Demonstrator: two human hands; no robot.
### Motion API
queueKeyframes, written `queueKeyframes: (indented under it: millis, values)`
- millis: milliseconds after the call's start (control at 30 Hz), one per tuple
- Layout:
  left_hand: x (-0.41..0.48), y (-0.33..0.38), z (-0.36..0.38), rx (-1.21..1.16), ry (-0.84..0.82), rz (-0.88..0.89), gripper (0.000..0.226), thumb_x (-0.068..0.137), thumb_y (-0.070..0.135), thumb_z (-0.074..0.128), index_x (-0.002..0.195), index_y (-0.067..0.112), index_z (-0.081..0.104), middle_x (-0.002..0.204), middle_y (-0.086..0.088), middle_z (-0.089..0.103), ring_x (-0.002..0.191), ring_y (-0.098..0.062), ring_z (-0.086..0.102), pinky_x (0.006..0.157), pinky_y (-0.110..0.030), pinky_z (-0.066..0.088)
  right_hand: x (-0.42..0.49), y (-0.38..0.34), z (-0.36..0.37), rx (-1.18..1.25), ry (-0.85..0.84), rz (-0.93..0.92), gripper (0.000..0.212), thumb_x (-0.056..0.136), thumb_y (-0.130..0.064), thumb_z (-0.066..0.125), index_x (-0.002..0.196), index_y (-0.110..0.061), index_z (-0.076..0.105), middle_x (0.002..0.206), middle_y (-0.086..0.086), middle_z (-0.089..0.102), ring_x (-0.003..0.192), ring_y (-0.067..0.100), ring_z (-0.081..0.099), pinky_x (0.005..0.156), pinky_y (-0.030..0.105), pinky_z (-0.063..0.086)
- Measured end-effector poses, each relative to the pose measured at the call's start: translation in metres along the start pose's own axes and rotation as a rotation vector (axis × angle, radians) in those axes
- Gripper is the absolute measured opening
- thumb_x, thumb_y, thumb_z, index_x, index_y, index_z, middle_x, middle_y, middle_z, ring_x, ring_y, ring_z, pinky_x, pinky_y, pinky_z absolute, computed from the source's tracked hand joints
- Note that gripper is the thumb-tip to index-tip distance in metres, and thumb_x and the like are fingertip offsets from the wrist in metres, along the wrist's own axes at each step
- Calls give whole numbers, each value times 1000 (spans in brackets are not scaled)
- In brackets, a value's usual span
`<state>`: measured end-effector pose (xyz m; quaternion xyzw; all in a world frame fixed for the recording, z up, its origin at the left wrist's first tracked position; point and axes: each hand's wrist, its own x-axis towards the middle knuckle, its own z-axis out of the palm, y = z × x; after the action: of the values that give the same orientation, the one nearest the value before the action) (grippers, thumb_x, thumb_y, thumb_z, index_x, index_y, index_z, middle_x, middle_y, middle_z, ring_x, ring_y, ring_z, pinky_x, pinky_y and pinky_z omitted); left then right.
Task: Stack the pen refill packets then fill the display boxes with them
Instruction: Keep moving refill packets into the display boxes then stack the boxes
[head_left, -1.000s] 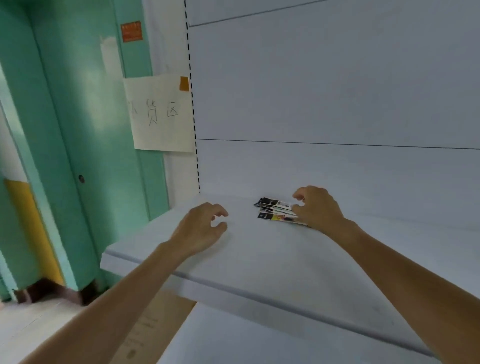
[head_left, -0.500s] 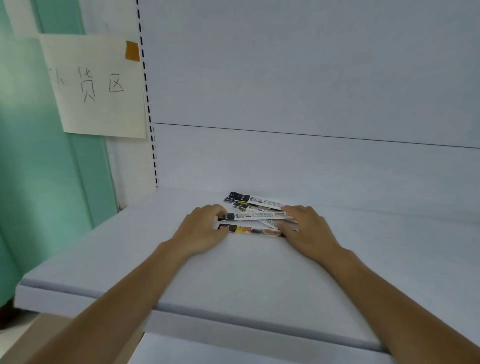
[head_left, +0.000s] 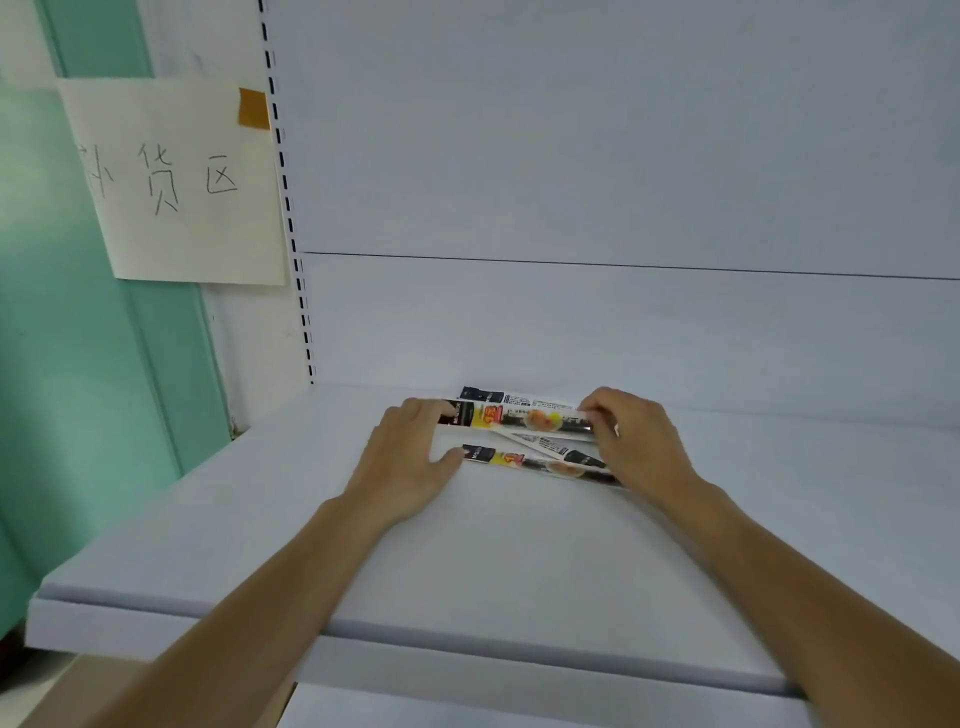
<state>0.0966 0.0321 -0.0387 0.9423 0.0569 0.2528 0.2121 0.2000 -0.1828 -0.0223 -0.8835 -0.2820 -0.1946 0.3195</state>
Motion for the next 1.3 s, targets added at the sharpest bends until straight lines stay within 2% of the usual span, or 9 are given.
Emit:
queueKeyframes:
  millis: [167,267,367,533,667,800,933,1133,1300]
  values:
    - [0,3,-4,72,20,70,47,91,33,51,136,29,38,145,8,29,133,-14,21,107,-30,21,-1,0,5,-94,-107,-9,17,88,-17,52,88,-17,69,94,0,65,94,20,53,81,33,42]
    - [-1,4,-1,109,-196,60,35,95,29,44,129,28,51,135,6,49,125,-17,40,103,-32,30,4,9,3,-60,-63,58,22,90,-22,51,106,-18,65,115,-1,61,111,18,47,92,33,38]
    - [-1,7,-2,99,-150,53,28,94,27,44,118,26,58,122,6,59,116,-17,46,100,-34,33,6,19,2,-106,-197,140,34,89,-26,55,123,-22,58,127,-1,58,119,18,46,98,33,37]
    - [0,8,-1,200,-273,173,48,98,37,36,144,31,26,153,13,21,141,-10,13,111,-28,13,7,24,3,-62,-222,149,28,86,-25,61,114,-22,65,107,-7,64,96,13,55,87,29,43]
    - [5,6,0,163,-418,53,47,99,42,28,146,36,22,153,12,23,142,-11,15,114,-29,13,4,17,2,-162,-174,86,18,92,-23,52,98,-20,68,98,-5,63,92,17,56,75,30,42]
    - [1,7,-1,88,-319,40,37,98,36,38,134,33,47,135,10,49,128,-14,39,104,-28,30,5,5,0,-54,-14,42,18,93,-17,45,89,-13,62,79,3,64,73,26,57,63,32,41]
    - [-2,8,-8,110,-3,-47,35,98,37,36,125,23,53,127,4,53,121,-18,44,100,-31,30,1,-11,1,-14,-117,-4,20,88,-12,47,95,-21,62,76,-5,61,60,12,51,57,25,37]
    - [0,0,-12,25,136,-210,34,99,30,34,124,15,50,131,-5,49,123,-24,39,101,-35,28,-2,-5,3,-118,-227,-92,19,92,-15,49,94,-17,67,99,-1,66,93,19,56,82,31,43]
    - [-2,8,-14,-268,179,-169,23,97,23,39,108,17,59,116,-3,56,105,-16,47,85,-24,31,-6,-9,-7,-246,-349,-206,34,87,-52,53,107,-27,65,103,-16,57,102,10,46,89,31,38]
